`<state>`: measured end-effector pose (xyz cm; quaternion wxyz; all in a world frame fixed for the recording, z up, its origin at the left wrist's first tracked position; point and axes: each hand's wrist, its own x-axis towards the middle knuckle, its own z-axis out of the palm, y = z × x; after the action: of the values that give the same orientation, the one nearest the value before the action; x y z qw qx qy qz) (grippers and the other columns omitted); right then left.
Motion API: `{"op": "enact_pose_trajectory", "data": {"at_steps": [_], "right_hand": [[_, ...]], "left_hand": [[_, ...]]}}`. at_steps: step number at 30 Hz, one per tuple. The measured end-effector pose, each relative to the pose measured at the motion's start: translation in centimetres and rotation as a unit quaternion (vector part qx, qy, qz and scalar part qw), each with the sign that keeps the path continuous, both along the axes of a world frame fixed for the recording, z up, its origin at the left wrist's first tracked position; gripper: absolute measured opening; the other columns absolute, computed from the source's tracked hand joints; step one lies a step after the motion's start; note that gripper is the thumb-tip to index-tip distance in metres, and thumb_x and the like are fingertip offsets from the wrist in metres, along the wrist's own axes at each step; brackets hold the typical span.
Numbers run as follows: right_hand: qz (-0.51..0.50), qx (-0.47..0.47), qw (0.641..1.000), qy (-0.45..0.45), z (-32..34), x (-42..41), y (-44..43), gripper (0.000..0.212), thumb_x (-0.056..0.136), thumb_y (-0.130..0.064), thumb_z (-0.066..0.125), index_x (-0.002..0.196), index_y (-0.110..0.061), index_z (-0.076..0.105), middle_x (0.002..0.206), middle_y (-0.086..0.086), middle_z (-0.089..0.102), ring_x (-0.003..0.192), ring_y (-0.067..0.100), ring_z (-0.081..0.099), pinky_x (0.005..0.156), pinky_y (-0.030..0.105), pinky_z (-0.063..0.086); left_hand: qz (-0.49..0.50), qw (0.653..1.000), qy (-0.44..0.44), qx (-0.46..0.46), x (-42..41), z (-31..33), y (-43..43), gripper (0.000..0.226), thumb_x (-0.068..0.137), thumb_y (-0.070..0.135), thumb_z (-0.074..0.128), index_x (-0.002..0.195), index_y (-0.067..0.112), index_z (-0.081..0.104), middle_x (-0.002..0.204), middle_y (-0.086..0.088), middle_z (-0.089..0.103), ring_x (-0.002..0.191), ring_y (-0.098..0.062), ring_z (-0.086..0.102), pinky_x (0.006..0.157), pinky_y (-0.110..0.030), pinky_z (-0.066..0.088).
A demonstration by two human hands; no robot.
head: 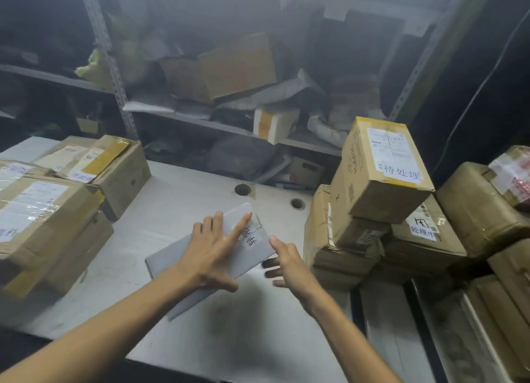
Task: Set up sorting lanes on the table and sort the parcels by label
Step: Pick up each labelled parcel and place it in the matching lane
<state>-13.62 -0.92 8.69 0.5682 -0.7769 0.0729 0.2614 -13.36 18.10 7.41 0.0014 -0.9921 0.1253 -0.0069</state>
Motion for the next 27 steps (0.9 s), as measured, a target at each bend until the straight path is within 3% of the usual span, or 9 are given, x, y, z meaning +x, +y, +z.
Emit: {"op": "enact_pose_trajectory", "data": {"at_steps": [4,7,9,11,14,16,19,24,27], "right_hand": [[0.059,-0.139,0.981,-0.123,0.5,1.6,-1.8,0.085,0.085,-0.057,0.069,0.153,-0.027,0.027,0.157,0.003,0.031,0.142,0.021,0.036,0.108,0.035,0.034],[0.160,-0.180,0.959,-0.148,0.5,2.5,-1.8,0.100,0.079,-0.056,0.077,0.157,-0.032,0.021,0.163,0.000,0.021,0.148,0.023,0.027,0.115,0.038,0.029],[0.173,-0.156,0.966,-0.110,0.0,3.1,-1.7,0.094,0.072,-0.061,0.078,0.151,-0.032,0.037,0.154,0.002,0.035,0.140,0.025,0.041,0.111,0.039,0.038],[0.168,-0.114,0.976,-0.079,-0.3,3.5,-2.1,0.077,0.062,-0.062,0.077,0.126,-0.025,0.056,0.130,0.004,0.056,0.118,0.024,0.058,0.099,0.043,0.051],[0.186,-0.063,0.980,-0.042,0.1,4.1,-3.6,0.075,0.053,-0.062,0.074,0.113,-0.022,0.054,0.111,-0.002,0.061,0.106,0.015,0.061,0.086,0.032,0.051],[0.206,-0.040,0.977,-0.021,0.5,4.4,-4.6,0.078,0.050,-0.062,0.073,0.115,-0.024,0.051,0.112,-0.002,0.061,0.105,0.012,0.059,0.085,0.029,0.048],[0.210,-0.011,0.978,0.018,0.5,4.8,-5.8,0.078,0.049,-0.057,0.075,0.119,-0.034,0.050,0.123,0.002,0.061,0.119,0.020,0.057,0.103,0.041,0.048],[0.215,0.003,0.976,0.024,0.7,4.9,-7.0,0.069,0.052,-0.058,0.072,0.116,-0.034,0.062,0.125,-0.001,0.065,0.117,0.020,0.060,0.098,0.042,0.050],[0.181,0.016,0.983,0.030,0.8,4.8,-7.7,0.081,0.046,-0.063,0.068,0.117,-0.026,0.065,0.124,0.001,0.067,0.106,0.021,0.063,0.085,0.037,0.050]], "left_hand": [[-0.163,0.980,0.036,0.108,-0.2,2.1,0.8,0.140,0.057,0.054,0.076,0.139,0.037,-0.036,0.142,-0.015,0.009,0.124,-0.033,0.025,0.108,-0.040,0.022],[-0.231,0.963,0.057,0.127,0.3,3.4,0.9,0.138,0.061,0.051,0.079,0.144,0.041,-0.031,0.145,-0.012,0.008,0.128,-0.032,0.020,0.112,-0.040,0.017],[-0.256,0.958,0.055,0.115,0.5,4.0,1.0,0.136,0.059,0.048,0.079,0.147,0.042,-0.025,0.145,-0.011,0.012,0.129,-0.032,0.022,0.112,-0.039,0.018],[-0.270,0.955,0.056,0.104,0.4,4.5,0.7,0.136,0.060,0.046,0.080,0.148,0.042,-0.023,0.146,-0.010,0.013,0.131,-0.031,0.021,0.114,-0.038,0.016],[-0.291,0.950,0.048,0.103,0.3,5.1,-0.4,0.139,0.059,0.044,0.083,0.150,0.039,-0.022,0.148,-0.010,0.015,0.133,-0.030,0.016,0.115,-0.032,0.011],[-0.300,0.948,0.036,0.102,0.5,5.5,-1.1,0.141,0.057,0.044,0.084,0.151,0.037,-0.020,0.149,-0.010,0.016,0.135,-0.030,0.015,0.112,-0.028,0.005],[-0.324,0.939,0.011,0.111,0.9,6.0,-1.7,0.143,0.053,0.045,0.086,0.153,0.035,-0.016,0.148,-0.012,0.020,0.136,-0.031,0.016,0.112,-0.024,-0.011],[-0.290,0.946,0.018,0.144,0.6,5.7,-2.9,0.145,0.051,0.050,0.085,0.152,0.034,-0.019,0.153,-0.014,0.020,0.138,-0.030,0.014,0.109,-0.024,-0.028],[-0.220,0.968,0.002,0.120,0.1,4.9,-2.9,0.132,0.064,0.047,0.076,0.148,0.039,-0.025,0.162,-0.009,-0.004,0.147,-0.025,-0.009,0.106,-0.028,-0.035]]}}
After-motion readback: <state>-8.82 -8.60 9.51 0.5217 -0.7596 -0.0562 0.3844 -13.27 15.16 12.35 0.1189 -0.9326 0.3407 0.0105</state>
